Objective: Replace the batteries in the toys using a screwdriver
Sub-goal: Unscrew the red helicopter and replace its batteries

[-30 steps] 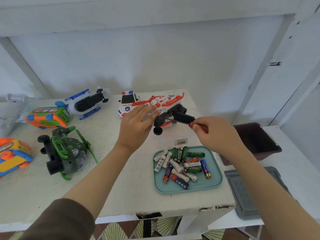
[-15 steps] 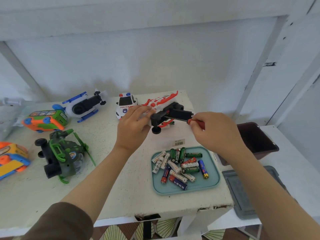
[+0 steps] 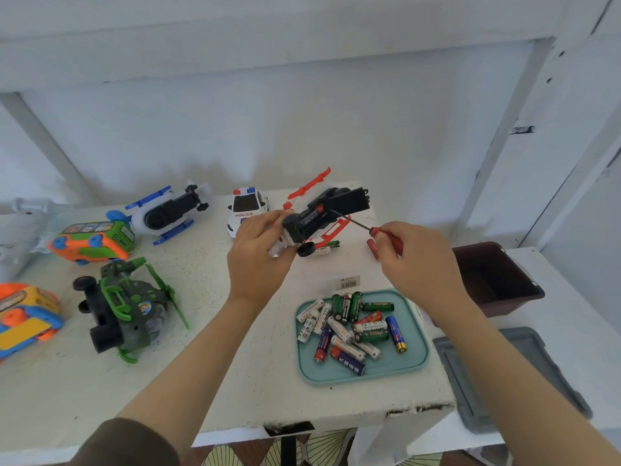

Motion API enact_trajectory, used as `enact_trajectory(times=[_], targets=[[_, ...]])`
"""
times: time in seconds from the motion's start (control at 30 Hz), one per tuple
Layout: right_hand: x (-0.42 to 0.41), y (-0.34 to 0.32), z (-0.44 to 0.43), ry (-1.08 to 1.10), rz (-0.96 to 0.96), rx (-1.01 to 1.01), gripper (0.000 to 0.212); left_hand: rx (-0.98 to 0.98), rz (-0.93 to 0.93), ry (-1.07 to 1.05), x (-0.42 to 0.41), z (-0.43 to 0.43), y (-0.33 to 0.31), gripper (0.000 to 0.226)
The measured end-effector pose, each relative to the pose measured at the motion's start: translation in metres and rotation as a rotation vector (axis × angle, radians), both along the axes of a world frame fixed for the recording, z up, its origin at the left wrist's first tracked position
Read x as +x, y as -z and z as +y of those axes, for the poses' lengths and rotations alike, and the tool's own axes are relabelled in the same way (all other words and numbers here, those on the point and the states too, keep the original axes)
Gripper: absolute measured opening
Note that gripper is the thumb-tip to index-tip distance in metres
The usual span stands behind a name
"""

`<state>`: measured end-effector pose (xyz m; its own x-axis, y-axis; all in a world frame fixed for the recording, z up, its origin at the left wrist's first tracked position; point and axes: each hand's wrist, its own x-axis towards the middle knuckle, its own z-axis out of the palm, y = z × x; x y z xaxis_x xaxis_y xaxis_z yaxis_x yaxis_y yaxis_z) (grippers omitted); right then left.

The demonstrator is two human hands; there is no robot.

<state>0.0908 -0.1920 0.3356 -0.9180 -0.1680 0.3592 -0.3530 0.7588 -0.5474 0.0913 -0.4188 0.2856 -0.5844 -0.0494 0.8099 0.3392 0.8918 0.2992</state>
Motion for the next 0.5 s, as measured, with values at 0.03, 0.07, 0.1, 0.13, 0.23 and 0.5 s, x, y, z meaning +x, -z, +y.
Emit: enact_trajectory(times=[0.03, 0.07, 0.1, 0.13, 0.23, 0.5], targets=[[-0.001, 0.001, 0.0, -0.005, -0.019, -0.014, 0.023, -0.003, -0.004, -0.004, 0.0, -0.001, 0.001, 0.033], [-0.003, 0.003, -0.001, -0.011, -0.038, -0.023, 0.023, -0.007, -0.01, -0.011, 0.001, -0.001, 0.001, 0.032], [-0.004, 0.005, -0.001, -0.018, -0.055, -0.029, 0.023, -0.011, -0.015, -0.016, 0.001, -0.001, 0.002, 0.032], [-0.006, 0.006, -0.001, -0.025, -0.07, -0.035, 0.024, -0.018, -0.018, -0.017, 0.002, -0.001, 0.002, 0.032], [-0.008, 0.011, -0.002, -0.041, -0.087, -0.068, 0.024, -0.043, -0.031, -0.002, 0.004, -0.001, 0.002, 0.033], [-0.017, 0.031, 0.004, -0.15, -0.236, -0.324, 0.019, -0.041, -0.047, -0.008, 0.004, 0.002, 0.0, 0.033]])
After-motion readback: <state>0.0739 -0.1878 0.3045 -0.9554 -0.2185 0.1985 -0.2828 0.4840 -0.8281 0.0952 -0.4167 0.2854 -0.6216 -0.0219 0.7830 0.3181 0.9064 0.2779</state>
